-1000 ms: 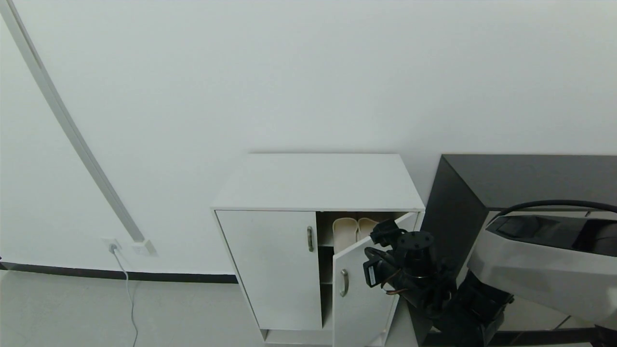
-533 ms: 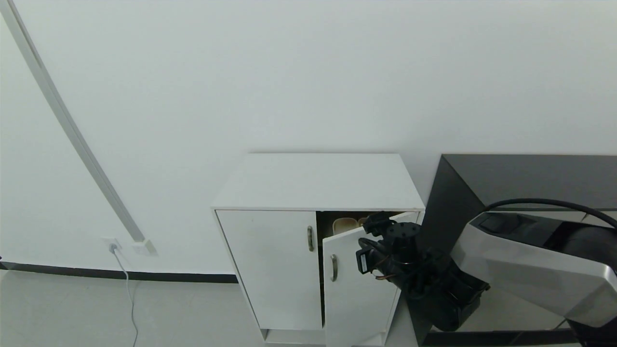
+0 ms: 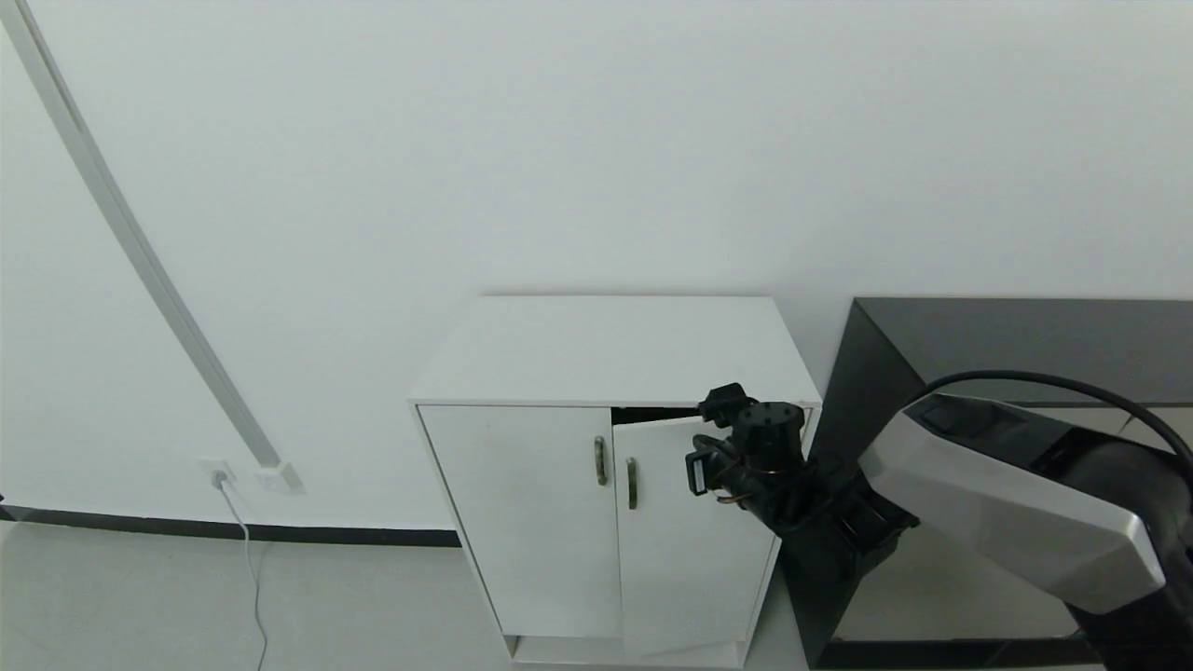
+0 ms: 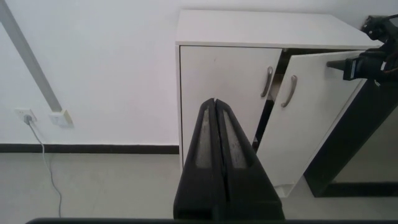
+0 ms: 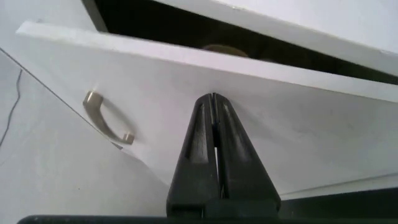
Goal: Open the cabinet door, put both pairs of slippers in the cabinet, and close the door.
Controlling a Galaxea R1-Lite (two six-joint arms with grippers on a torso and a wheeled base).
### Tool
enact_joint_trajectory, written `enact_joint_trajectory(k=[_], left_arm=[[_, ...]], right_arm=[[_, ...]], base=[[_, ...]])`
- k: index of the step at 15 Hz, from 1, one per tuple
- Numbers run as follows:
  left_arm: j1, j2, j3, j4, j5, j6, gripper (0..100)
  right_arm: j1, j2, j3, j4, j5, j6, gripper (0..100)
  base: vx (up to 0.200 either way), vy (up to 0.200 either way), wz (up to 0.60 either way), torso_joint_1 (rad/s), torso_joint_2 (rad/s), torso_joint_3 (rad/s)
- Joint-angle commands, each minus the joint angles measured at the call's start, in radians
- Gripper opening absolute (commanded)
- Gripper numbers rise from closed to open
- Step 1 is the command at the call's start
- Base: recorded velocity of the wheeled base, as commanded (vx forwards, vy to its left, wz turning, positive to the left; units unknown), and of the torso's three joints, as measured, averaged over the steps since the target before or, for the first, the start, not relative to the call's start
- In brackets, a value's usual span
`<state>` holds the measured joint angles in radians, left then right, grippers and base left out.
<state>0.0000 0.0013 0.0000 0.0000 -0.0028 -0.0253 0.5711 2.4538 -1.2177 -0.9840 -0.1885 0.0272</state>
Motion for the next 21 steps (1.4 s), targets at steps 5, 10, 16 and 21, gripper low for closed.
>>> enact_joint_trajectory(k=[5, 10, 16, 21], left_arm=[[0.0, 0.0, 0.0, 0.0, -0.002, -0.001, 0], [0.0, -0.001, 0.0, -0.002, 0.0, -0.001, 0], [0.0, 0.0, 0.0, 0.0, -0.002, -0.001, 0], [0.0, 0.0, 0.0, 0.0, -0.002, -0.001, 0]], right_arm=[[-0.028, 0.042, -0.112, 0.067, 0.0, 0.007, 0], [-0.031, 0.056, -0.131, 0.067, 0.0, 0.007, 0], [-0.034, 0.07, -0.158, 0.074, 0.0, 0.007, 0], [-0.034, 0.08, -0.178, 0.076, 0.0, 0.007, 0]], base=[[0.0, 0.0, 0.0, 0.0, 0.0, 0.0], [0.0, 0.0, 0.0, 0.0, 0.0, 0.0], [0.0, 0.0, 0.0, 0.0, 0.0, 0.0], [0.0, 0.0, 0.0, 0.0, 0.0, 0.0]])
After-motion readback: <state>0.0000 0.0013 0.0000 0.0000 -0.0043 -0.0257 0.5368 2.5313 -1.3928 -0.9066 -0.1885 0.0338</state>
